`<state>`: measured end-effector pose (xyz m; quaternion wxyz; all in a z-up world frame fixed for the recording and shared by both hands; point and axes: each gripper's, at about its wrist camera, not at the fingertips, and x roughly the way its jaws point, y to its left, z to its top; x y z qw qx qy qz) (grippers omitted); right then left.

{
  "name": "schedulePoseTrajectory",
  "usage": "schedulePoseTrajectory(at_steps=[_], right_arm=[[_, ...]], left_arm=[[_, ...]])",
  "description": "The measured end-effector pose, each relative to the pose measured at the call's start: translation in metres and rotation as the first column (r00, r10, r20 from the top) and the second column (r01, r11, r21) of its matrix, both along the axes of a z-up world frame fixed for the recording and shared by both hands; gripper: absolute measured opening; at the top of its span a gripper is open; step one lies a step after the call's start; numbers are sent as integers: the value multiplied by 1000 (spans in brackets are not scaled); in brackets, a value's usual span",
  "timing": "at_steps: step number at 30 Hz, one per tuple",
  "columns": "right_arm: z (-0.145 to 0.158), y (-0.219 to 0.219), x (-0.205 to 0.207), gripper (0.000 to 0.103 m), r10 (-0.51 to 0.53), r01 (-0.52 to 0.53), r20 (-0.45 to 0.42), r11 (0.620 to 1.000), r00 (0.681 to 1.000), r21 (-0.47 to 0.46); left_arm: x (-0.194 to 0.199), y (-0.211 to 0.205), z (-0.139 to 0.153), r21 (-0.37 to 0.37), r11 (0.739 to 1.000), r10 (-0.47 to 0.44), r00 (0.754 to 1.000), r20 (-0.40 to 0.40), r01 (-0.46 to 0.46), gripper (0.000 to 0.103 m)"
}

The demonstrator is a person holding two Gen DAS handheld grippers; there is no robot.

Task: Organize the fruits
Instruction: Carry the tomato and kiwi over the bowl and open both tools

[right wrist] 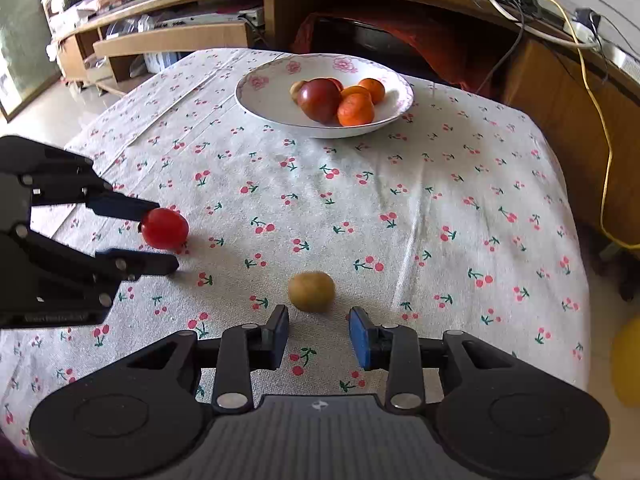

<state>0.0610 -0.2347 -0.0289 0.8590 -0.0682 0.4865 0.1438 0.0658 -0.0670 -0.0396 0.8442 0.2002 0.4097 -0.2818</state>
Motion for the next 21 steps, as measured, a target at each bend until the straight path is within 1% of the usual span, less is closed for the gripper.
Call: schedulePoseTrajectory(at_steps=[4, 7, 9, 10, 11, 12, 14, 16, 18, 21], right_arm=[[-1, -1, 0, 30, -3, 3, 14, 1000, 1000, 16], [-2, 3, 5, 30, 7, -7, 25, 1000, 1000, 30], [-3, 8, 8, 29, 21, -21, 24, 1000, 999, 20], [-4, 10, 9, 29, 25, -25, 24, 1000, 999, 8], [-3, 11, 8, 26, 26, -26, 24, 1000, 999, -1], [-2, 12, 8, 20, 20, -20, 20, 1000, 1000, -11], [-1, 13, 7, 20, 15, -15, 13, 1000, 1000, -28], [-1, 13, 6, 20, 17, -17, 5, 1000, 1000, -21], [1, 12, 7, 20, 11, -11, -5, 1000, 1000, 4], [9, 14, 11, 20, 3, -3, 19, 1000, 1000, 30]], left_arm=[[4, 4, 0, -26, 1000, 8, 1000, -4, -8, 50], [5, 3, -1, -17, 1000, 0, 1000, 11, 0, 50], [5, 1, -3, -11, 1000, 1, 1000, 5, -1, 50], [5, 1, -2, -11, 1000, 4, 1000, 2, -4, 50], [5, 1, -1, -10, 1000, 1, 1000, -6, -1, 45], [6, 2, -1, -13, 1000, -2, 1000, -15, 2, 43], [5, 3, 0, -7, 1000, 2, 1000, -18, -2, 37], [8, 5, 1, -21, 1000, 13, 999, -36, -13, 37], [12, 7, 3, -39, 999, 29, 998, -57, -31, 37], [18, 6, 10, -65, 997, 42, 998, -48, -45, 37]])
